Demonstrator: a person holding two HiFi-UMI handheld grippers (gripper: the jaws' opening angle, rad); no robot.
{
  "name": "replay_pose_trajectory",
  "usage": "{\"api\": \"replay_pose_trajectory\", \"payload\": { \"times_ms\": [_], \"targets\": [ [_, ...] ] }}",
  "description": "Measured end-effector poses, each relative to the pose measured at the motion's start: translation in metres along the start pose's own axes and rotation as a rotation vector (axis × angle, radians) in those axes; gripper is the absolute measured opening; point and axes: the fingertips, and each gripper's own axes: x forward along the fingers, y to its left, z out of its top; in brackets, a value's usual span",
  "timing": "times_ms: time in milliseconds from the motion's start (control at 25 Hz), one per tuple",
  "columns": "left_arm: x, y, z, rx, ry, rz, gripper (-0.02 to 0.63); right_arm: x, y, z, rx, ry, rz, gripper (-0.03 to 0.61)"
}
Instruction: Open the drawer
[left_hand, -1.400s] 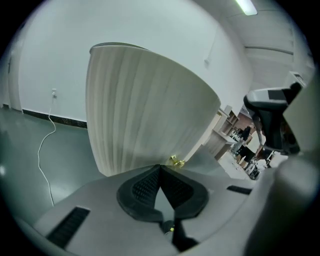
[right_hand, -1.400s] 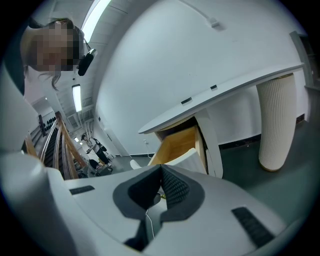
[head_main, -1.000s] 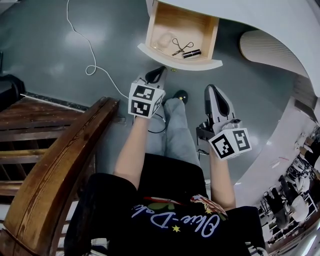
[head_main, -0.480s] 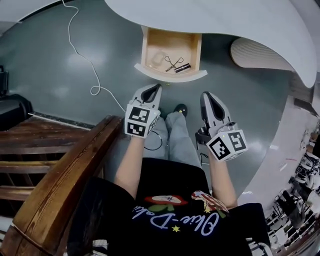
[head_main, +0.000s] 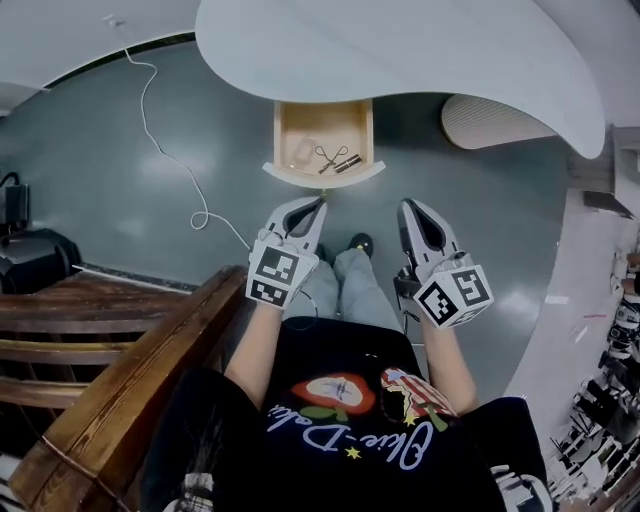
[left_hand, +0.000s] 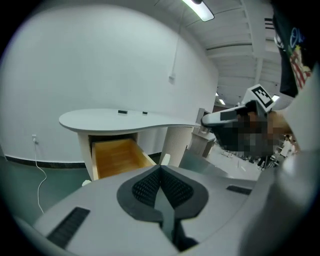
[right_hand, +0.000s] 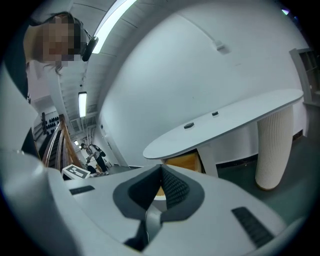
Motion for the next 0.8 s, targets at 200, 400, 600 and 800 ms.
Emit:
{"api": "replay_pose_trajectory", "payload": {
  "times_ms": [200, 400, 600, 800],
  "targets": [
    [-0.012, -0.015, 0.029, 0.013, -0.029, -0.012, 0.005, -0.019, 0.005, 0.024, -0.001, -0.034, 0.029, 0.000],
    [-0.021, -0.026, 0.067, 0.066, -0.082, -0.005, 0.005, -0.038, 0.012, 0.043, -0.005, -0.071, 0.051, 0.000],
    [-0.029, -0.036, 0.101, 0.108, -0.123, -0.011, 0.005, -0.048, 0.019, 0.062, -0.019, -0.097, 0.067, 0.000],
    [-0.031, -0.046, 0.120, 0.115, -0.145, -0.024, 0.005, -0.057, 0.025, 0.080, -0.039, -0.137, 0.084, 0.000]
  ]
}}
